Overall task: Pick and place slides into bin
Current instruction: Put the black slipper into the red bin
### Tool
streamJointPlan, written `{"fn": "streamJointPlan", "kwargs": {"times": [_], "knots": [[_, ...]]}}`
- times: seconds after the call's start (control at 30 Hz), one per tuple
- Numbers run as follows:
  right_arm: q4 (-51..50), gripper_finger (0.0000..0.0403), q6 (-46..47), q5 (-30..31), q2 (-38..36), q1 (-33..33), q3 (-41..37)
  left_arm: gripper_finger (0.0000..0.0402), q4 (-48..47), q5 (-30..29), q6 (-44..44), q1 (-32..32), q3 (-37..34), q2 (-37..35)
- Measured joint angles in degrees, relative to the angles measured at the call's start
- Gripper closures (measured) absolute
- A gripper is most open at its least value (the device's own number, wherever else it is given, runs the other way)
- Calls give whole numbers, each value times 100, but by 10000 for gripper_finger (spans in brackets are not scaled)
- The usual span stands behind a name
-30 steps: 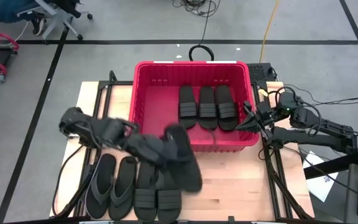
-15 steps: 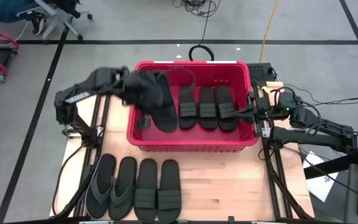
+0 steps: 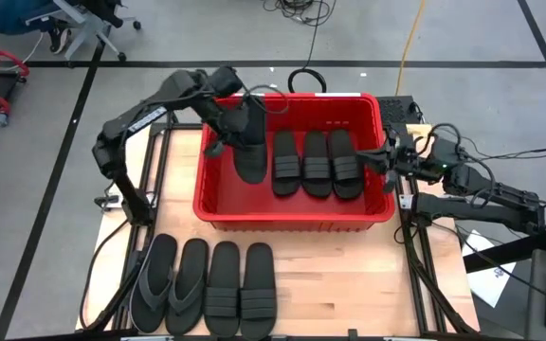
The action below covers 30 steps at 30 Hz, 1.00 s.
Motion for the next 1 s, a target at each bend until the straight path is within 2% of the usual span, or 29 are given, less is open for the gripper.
{"fn": "streamJointPlan", "kwargs": {"times": [0.13, 0.23, 0.33, 0.4, 0.5, 0.73, 1.0], "knots": [[322, 403, 135, -24, -119, 0, 0, 401, 693, 391, 159, 97, -1097, -11], [238, 403, 135, -318, -235, 0, 0, 401, 1243, 568, -60, 84, -1820, 4], [162, 403, 135, -646, -263, 2, 0, 401, 1550, 862, -199, 89, -2345, -4], [164, 403, 66, -857, -267, 2, 0, 401, 1594, 836, -171, 59, -2562, -4], [55, 403, -114, -1061, -265, 2, 0, 401, 1738, 845, -117, 59, -2807, -4], [-141, 403, -83, -1039, -261, 2, 0, 401, 2900, 709, -399, 320, -3072, 142], [-110, 403, 226, -891, -258, 0, 0, 400, 2922, 522, -175, 479, -3074, 856]]}}
